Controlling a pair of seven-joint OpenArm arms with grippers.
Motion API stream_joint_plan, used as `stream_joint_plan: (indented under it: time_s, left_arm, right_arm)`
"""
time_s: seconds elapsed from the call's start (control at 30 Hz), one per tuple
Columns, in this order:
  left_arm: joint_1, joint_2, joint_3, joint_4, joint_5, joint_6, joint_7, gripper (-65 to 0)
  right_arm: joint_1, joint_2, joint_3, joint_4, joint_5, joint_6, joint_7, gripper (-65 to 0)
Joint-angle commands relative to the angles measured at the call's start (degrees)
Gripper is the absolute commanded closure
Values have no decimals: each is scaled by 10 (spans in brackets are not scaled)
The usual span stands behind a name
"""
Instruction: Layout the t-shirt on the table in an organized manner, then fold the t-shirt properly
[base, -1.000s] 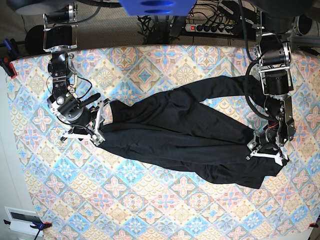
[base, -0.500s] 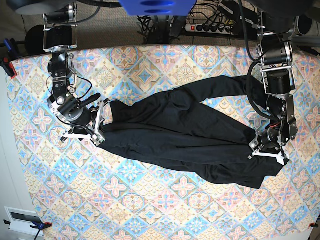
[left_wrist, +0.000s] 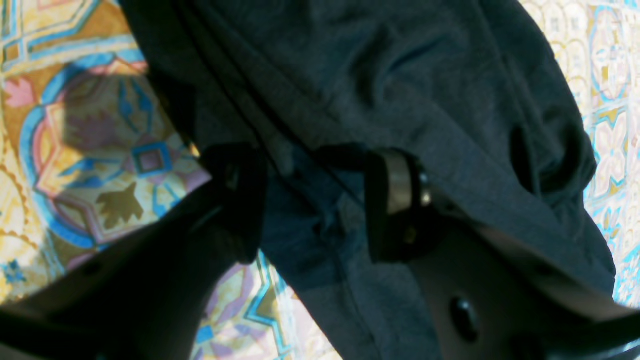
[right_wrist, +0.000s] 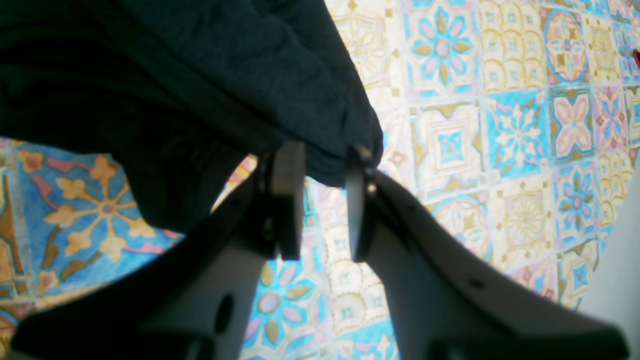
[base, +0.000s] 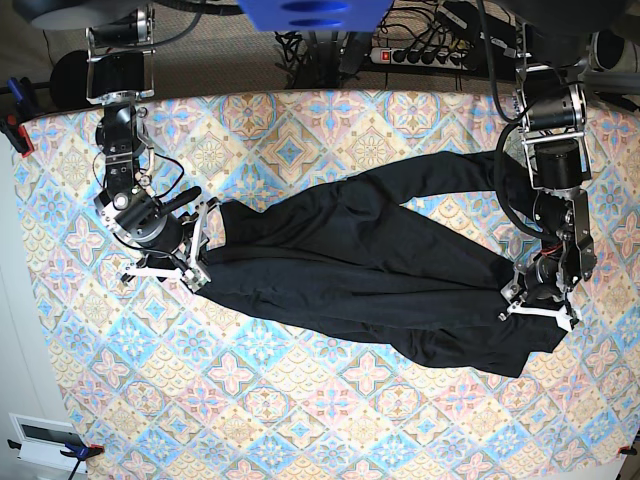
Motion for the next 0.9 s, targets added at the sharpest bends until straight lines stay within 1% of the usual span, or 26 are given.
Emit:
stream_joint_plan:
  time_s: [0.0, 0.23, 0.33, 0.5, 0.6, 0.67, 0.73, 0.87]
  left_arm:
    - [-10, -10, -2, 9, -1, -3, -10, -289]
    - [-1, -10, -2, 9, -2, -2, -12, -290]
    - [5, -10, -2, 9, -1, -2, -39, -290]
    - [4, -9, -2, -47, -3, -2, -48, -290]
    - [3, -8, -1, -58, -3, -2, -67, -290]
    - [3, -8, -1, -59, -4, -2, -67, -290]
    - [2, 1, -1, -59, -3, -2, -66, -290]
    - [-1, 3, -1, -59, -3, -2, -66, -290]
  right_arm:
    - [10, 6, 4, 10, 4, -2, 11, -137]
    - [10, 6, 5, 10, 4, -2, 11, -137]
    - [10, 6, 5, 11, 4, -2, 11, -137]
    - [10, 6, 5, 11, 4, -2, 11, -137]
    - [10, 6, 5, 11, 4, -2, 11, -137]
    - [10, 6, 5, 12, 4, -2, 11, -137]
    - [10, 6, 5, 12, 4, -2, 11, -137]
    - [10, 6, 5, 12, 4, -2, 11, -137]
